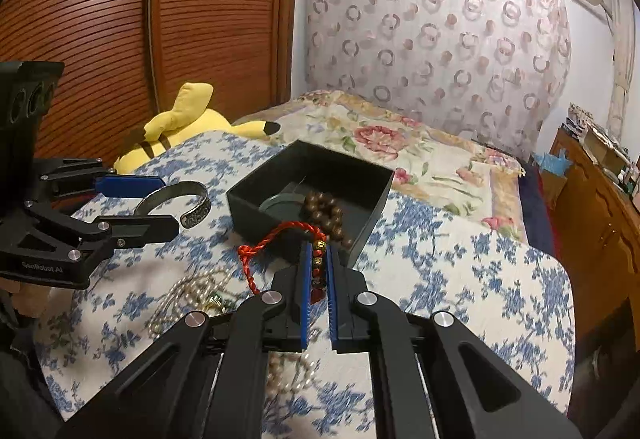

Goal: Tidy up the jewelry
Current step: 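Carry silver bangle into the box with left tool while right carries red bracelet, then open both tools inside the box and withdraw them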

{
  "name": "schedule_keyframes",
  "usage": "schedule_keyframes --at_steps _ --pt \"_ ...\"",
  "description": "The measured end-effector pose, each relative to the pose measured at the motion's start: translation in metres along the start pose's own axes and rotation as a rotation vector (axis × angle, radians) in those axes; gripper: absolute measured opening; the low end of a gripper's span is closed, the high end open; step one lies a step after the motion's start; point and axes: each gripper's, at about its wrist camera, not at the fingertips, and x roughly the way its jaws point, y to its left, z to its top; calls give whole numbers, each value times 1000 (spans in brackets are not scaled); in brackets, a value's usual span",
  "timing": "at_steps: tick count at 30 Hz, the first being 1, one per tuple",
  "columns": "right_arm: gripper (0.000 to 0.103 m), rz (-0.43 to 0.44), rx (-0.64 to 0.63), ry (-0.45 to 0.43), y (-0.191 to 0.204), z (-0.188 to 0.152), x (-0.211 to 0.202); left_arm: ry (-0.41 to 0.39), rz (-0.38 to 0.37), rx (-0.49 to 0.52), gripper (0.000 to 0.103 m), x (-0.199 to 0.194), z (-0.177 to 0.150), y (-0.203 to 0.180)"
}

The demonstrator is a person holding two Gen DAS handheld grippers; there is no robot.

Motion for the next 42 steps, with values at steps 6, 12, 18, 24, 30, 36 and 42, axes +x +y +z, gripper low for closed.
schedule_keyframes --at_steps 6,12,18,24,30,36,42 --pt "8 7 15 -21 -17 15 13 1 9 -2 53 14 18 3" --pt "8 12 32 -32 -31 27 32 13 21 -5 53 35 36 4" --pt "8 11 34 -30 -37 34 49 33 23 -4 53 56 49 4" --pt "8 9 32 -26 -42 39 56 57 20 0 53 76 55 2" --pt "8 3 22 -5 -48 46 73 55 18 -17 54 82 58 8" --pt "8 9 23 20 -49 52 92 42 23 -32 55 74 57 15" --pt "8 13 9 52 -43 55 110 34 47 -42 60 64 52 25"
